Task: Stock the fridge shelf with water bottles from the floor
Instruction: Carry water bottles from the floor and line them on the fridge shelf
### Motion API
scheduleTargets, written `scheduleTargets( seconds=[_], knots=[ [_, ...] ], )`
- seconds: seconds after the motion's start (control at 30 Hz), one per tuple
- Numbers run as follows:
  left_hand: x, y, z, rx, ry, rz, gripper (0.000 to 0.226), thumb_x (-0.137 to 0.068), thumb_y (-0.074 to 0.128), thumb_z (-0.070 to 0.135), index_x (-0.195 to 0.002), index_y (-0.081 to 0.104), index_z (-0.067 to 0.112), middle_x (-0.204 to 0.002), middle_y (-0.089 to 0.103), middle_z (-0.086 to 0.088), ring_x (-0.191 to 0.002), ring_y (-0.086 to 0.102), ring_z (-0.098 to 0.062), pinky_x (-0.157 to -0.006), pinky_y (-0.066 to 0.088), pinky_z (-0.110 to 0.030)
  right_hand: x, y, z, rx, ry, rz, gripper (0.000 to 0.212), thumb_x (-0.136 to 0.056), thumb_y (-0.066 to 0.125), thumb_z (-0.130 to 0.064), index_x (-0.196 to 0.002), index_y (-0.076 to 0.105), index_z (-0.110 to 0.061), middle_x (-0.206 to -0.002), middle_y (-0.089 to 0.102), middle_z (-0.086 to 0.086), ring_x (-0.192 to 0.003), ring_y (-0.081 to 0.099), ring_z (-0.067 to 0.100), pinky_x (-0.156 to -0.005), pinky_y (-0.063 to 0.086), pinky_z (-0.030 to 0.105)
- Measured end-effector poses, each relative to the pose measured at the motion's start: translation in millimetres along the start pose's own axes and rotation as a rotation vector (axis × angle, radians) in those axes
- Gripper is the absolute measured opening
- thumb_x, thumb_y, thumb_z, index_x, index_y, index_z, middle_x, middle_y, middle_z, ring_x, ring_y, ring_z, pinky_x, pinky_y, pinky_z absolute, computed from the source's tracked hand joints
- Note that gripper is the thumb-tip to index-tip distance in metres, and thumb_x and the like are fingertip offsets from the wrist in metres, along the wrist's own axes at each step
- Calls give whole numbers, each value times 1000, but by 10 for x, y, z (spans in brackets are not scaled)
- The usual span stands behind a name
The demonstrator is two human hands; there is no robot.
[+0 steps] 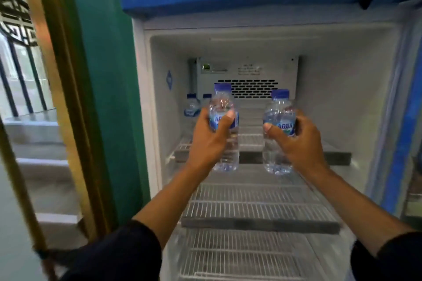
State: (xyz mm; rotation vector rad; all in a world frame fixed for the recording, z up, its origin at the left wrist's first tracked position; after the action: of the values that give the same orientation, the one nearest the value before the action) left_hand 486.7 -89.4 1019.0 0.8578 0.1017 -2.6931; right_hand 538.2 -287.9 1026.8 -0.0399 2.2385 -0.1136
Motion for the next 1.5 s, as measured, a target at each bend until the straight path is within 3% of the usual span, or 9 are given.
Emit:
scheduleTargets(
  seconds=[0.23,0.3,0.4,0.63,0.73,0.87,1.03,1.3,1.5],
  knots=[
    [-1096,657,-538,-240,18,-88,52,-88,60,46,-131,37,27,-125,55,0,-108,61,-18,-92,52,-31,-878,-145,829,-11,34,-20,52,-66,70,-57,-105,58,-24,-92,66,-14,-80,65,-2,-64,48,8],
    [-1218,707,-762,-300,24,-78,45,-92,61,35,-128,38,21,-112,57,5,-95,60,-6,-78,48,-7,-1007,-113,1158,27,99,-49,47,-70,73,-52,-105,57,-26,-92,65,-18,-80,64,-3,-63,47,7],
    [-1316,757,-1045,-405,8,-92,47,-92,62,32,-128,37,18,-111,55,5,-87,56,3,-63,43,2,-1149,-28,1620,143,205,-109,43,-72,73,-52,-102,53,-30,-86,58,-23,-76,59,-4,-59,42,13],
    [-1689,732,-1198,-599,-21,-259,44,-85,71,33,-117,42,24,-111,56,8,-89,58,-2,-63,43,-3,-1256,138,2074,179,232,-155,45,-69,75,-55,-102,52,-34,-87,57,-25,-74,58,-8,-58,38,9],
    [-1954,785,-1046,-715,17,-442,57,-83,74,35,-129,46,18,-123,58,2,-102,59,-12,-78,47,-12,-1228,178,2129,158,241,-139,45,-71,75,-53,-105,52,-35,-90,59,-24,-76,59,-9,-59,39,9],
    [-2315,846,-819,-885,35,-605,57,-80,75,44,-127,50,24,-110,58,15,-92,56,8,-73,45,-6,-1194,173,2162,165,247,-127,49,-72,73,-55,-110,52,-33,-96,61,-16,-84,58,-5,-63,42,16],
    [-2672,884,-866,-1247,-31,-744,80,-68,80,54,-132,48,19,-124,57,0,-107,56,-20,-95,46,-33,-1162,156,2148,153,241,-117,59,-66,70,-62,-114,55,-32,-98,64,-18,-83,60,-6,-66,44,15],
    [-2862,816,-1157,-1442,-53,-826,86,-69,76,58,-136,46,14,-123,54,0,-98,50,-18,-82,38,-28,-1168,176,2153,175,227,-148,59,-64,65,-70,-110,52,-37,-96,64,-21,-82,62,-7,-67,46,16],
    [-2877,782,-1291,-1387,-68,-835,82,-71,76,57,-134,48,13,-123,57,-3,-104,56,-22,-86,44,-30,-1150,190,2244,181,235,-266,54,-71,80,-38,-114,48,-34,-101,59,-24,-84,57,-18,-62,42,2]
  ],
)
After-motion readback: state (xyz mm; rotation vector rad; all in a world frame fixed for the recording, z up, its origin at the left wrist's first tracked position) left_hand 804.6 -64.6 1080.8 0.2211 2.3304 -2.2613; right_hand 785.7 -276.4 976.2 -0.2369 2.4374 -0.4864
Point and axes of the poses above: each hand's wrist, its own x-axis away from the middle knuckle, its own y-axis out of the palm, z = x × y, the point moved 8 cm from there along -x, towards the middle knuckle
